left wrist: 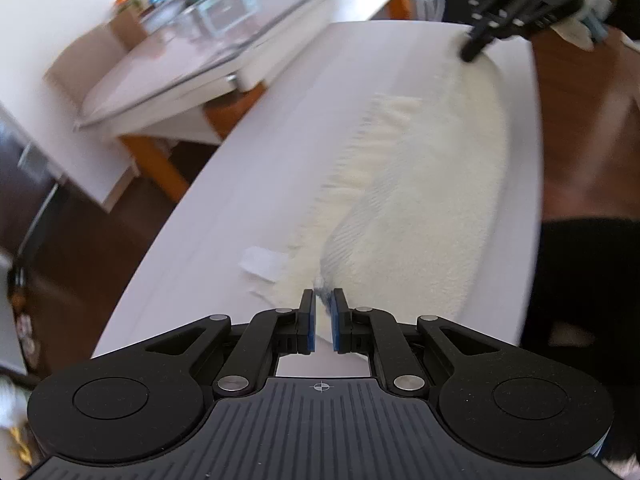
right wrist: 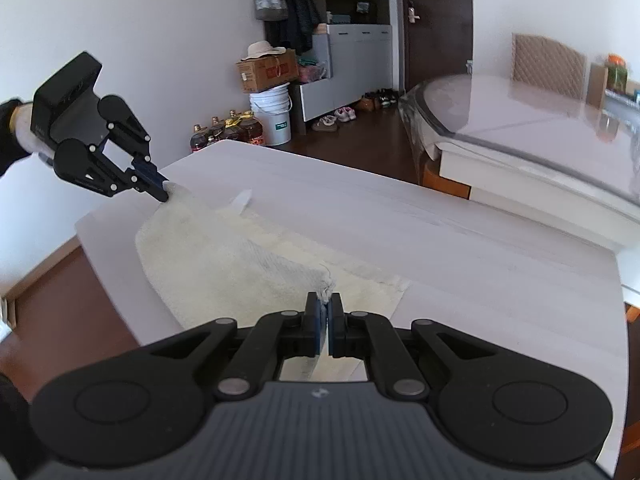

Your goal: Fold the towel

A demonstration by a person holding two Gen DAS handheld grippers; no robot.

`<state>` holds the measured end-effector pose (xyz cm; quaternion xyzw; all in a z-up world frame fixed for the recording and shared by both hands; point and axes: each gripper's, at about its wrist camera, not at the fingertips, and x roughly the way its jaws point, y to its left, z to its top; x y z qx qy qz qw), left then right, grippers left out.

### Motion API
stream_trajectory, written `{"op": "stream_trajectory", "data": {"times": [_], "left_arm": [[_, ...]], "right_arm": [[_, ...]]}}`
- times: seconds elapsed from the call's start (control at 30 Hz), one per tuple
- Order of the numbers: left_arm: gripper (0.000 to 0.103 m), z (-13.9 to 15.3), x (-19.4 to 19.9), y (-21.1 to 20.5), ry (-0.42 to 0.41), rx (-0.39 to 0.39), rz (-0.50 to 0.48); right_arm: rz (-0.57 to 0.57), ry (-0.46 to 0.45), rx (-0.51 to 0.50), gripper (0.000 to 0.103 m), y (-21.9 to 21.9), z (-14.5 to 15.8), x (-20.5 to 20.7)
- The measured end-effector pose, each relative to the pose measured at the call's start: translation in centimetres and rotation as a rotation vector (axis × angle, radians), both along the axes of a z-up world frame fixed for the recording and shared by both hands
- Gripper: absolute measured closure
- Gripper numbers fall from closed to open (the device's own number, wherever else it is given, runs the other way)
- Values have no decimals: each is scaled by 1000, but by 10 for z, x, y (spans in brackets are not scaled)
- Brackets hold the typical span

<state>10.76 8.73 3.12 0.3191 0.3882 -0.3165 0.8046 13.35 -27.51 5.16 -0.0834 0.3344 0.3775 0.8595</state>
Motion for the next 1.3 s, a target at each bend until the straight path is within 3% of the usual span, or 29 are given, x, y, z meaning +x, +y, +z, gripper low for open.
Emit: {"op": "stream_trajectory", "data": {"times": [0.3,0.53,0.6,0.73,0.9,0.97,1.07,1.3], "left_arm": [[94,-11,27,9,38,-41,25],[85,-22,43,7,97,-97,28],[80,-26,45,4,106,-101,32],[62,-34,51,1,110,-101,50],[68,-39,55,-1,152,-141,48],[84,-40,53,-3,147,-150,38],[90,-38,48,-6,126,-151,21],[92,-24,29,-4,45,-169,25]], "right_arm": [[2,41,-3,99,9,-15,34],[17,55,-29,99,12,-20,34],[12,57,-26,99,10,-21,33],[6,62,-22,99,9,-21,31],[0,66,-21,99,9,-22,31],[-4,67,-20,99,8,-22,31],[-8,69,-19,99,8,-23,30],[-14,56,-4,99,5,-18,25]]}}
